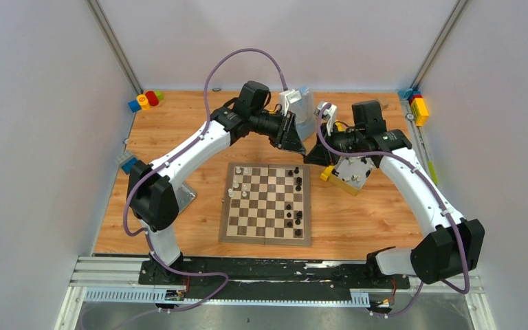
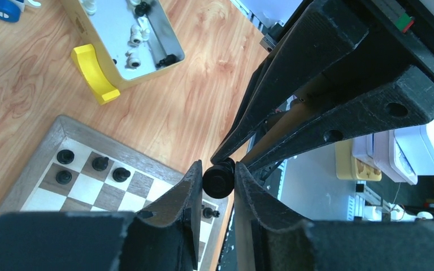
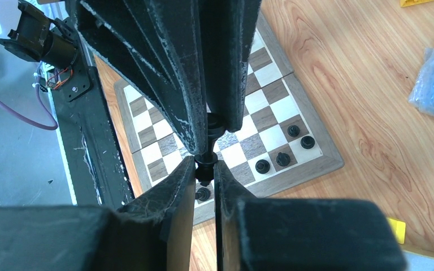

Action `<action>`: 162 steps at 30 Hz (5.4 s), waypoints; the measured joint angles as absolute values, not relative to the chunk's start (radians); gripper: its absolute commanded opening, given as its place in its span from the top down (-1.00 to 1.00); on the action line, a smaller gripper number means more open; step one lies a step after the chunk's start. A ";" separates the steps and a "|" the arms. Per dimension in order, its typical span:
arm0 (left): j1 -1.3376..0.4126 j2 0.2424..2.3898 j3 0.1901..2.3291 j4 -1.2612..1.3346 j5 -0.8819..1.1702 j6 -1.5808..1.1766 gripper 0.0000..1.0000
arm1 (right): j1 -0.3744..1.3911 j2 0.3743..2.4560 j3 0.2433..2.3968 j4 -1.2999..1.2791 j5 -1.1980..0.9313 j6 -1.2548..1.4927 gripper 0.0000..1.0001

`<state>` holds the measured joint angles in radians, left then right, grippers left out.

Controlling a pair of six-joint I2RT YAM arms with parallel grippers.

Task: Set up the chess pieces on the board
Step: Place the chess piece on the chessboard.

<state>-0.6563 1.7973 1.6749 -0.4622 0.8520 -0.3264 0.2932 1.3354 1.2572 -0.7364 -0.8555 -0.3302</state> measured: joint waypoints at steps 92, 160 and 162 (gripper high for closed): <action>-0.456 1.662 1.110 0.728 0.851 -1.179 0.95 | 0.248 1.600 1.402 -0.229 -1.168 0.392 0.51; -0.482 1.555 1.042 0.502 0.805 -0.876 -0.29 | 0.213 1.554 1.409 -0.465 -1.132 0.156 1.00; -0.474 1.530 1.045 0.458 0.810 -0.837 -0.36 | 0.213 1.541 1.409 -0.520 -1.109 0.095 1.00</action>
<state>-0.4740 1.5303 1.0454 0.4580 0.8101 -0.8368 0.2127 1.5406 1.4090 -0.5198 -1.1088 0.0952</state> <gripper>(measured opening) 0.635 0.150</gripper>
